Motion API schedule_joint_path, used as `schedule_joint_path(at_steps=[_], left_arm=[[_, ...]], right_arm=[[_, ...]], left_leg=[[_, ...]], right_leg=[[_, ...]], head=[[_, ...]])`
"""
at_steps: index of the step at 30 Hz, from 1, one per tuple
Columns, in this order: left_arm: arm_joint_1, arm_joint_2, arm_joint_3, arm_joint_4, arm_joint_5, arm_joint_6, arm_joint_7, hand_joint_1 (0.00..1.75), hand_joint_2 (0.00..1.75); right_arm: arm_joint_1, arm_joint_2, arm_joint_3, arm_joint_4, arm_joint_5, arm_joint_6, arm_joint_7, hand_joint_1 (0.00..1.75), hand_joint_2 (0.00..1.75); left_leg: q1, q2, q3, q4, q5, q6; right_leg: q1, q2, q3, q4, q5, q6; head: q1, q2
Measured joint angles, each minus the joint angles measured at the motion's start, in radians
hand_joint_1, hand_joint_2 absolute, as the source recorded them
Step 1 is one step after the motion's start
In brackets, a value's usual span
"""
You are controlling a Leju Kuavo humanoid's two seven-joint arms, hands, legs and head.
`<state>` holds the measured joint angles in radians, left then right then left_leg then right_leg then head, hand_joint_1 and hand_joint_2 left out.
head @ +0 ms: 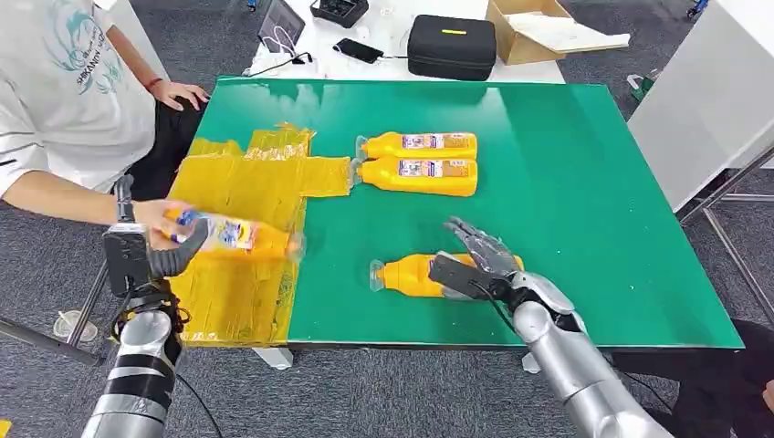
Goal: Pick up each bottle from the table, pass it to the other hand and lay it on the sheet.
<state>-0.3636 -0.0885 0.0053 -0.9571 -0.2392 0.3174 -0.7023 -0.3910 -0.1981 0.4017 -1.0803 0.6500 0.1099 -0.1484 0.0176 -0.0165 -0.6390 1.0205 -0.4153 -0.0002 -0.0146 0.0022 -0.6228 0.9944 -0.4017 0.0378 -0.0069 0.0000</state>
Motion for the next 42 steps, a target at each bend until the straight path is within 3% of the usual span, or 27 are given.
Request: schedule_joint_path(at_steps=[15,22,27,36,37,38,39,40,41,42], left_arm=[[-0.044,-0.001,-0.051,0.084,-0.012,-0.003,0.000,0.00,1.75],[-0.062,-0.010,-0.068,0.117,-0.002,-0.024,0.000,0.00,1.75],[-0.068,-0.018,-0.074,0.132,0.000,-0.041,0.000,0.00,1.75],[-0.080,-0.047,-0.077,0.168,0.000,-0.060,0.000,0.00,1.75],[-0.080,-0.048,-0.079,0.171,0.001,-0.063,0.000,0.00,1.75],[-0.081,-0.051,-0.080,0.174,0.002,-0.063,0.000,0.00,1.75],[-0.081,-0.053,-0.084,0.175,0.003,-0.064,0.000,0.00,1.75],[-0.081,-0.054,-0.088,0.177,0.005,-0.064,0.000,0.00,1.75],[-0.081,-0.055,-0.092,0.180,0.008,-0.064,0.000,0.00,1.75],[-0.081,-0.055,-0.092,0.182,0.009,-0.064,0.000,0.00,1.75]], right_arm=[[0.013,-0.172,0.059,-0.061,-0.124,0.121,-0.031,0.00,1.75],[0.013,-0.265,0.112,-0.097,-0.114,0.201,0.027,0.00,1.75],[0.007,-0.278,0.147,-0.097,-0.090,0.205,0.052,0.00,1.75],[-0.048,-0.223,0.233,0.007,-0.027,0.146,0.079,0.05,1.75],[-0.058,-0.208,0.240,0.031,-0.019,0.127,0.082,0.10,1.75],[-0.066,-0.195,0.246,0.053,-0.013,0.107,0.083,0.40,1.75],[-0.071,-0.180,0.249,0.073,-0.006,0.084,0.083,1.38,1.75],[-0.074,-0.168,0.251,0.089,-0.005,0.064,0.083,1.50,1.75],[-0.075,-0.156,0.252,0.101,-0.002,0.044,0.082,1.75,1.75],[-0.075,-0.146,0.252,0.109,-0.001,0.030,0.082,1.75,1.75]], left_leg=[[-0.001,0.000,0.000,0.000,0.000,0.000],[-0.001,0.001,-0.001,0.000,0.000,0.000],[-0.001,0.001,-0.001,0.000,0.000,0.000],[-0.001,0.002,0.001,0.000,0.000,0.000],[-0.001,0.003,0.001,0.000,0.000,0.000],[-0.001,0.004,0.002,0.000,0.000,0.000],[-0.001,0.006,0.003,0.000,0.000,0.000],[-0.001,0.006,0.004,0.000,0.000,0.000],[-0.001,0.006,0.004,0.000,-0.001,0.000],[-0.001,0.007,0.005,0.000,-0.001,0.000]], right_leg=[[-0.001,0.000,-0.001,0.000,0.000,0.000],[-0.001,0.000,-0.001,0.000,0.000,0.000],[-0.001,0.000,-0.001,0.000,0.001,0.001],[-0.001,0.002,0.000,0.000,0.001,0.001],[-0.001,0.002,0.000,0.000,0.001,0.001],[-0.001,0.004,0.000,0.000,0.001,0.001],[0.000,0.004,0.001,0.000,0.001,0.001],[0.000,0.004,0.001,0.000,0.001,0.001],[0.000,0.005,0.002,0.000,0.001,0.001],[0.000,0.005,0.002,0.000,0.001,0.001]], head=[[0.000,0.000],[0.000,0.000],[0.000,0.000],[0.000,0.000],[-0.001,0.000],[0.000,0.000],[0.000,0.000],[0.000,0.000],[0.000,0.000],[0.000,0.000]])
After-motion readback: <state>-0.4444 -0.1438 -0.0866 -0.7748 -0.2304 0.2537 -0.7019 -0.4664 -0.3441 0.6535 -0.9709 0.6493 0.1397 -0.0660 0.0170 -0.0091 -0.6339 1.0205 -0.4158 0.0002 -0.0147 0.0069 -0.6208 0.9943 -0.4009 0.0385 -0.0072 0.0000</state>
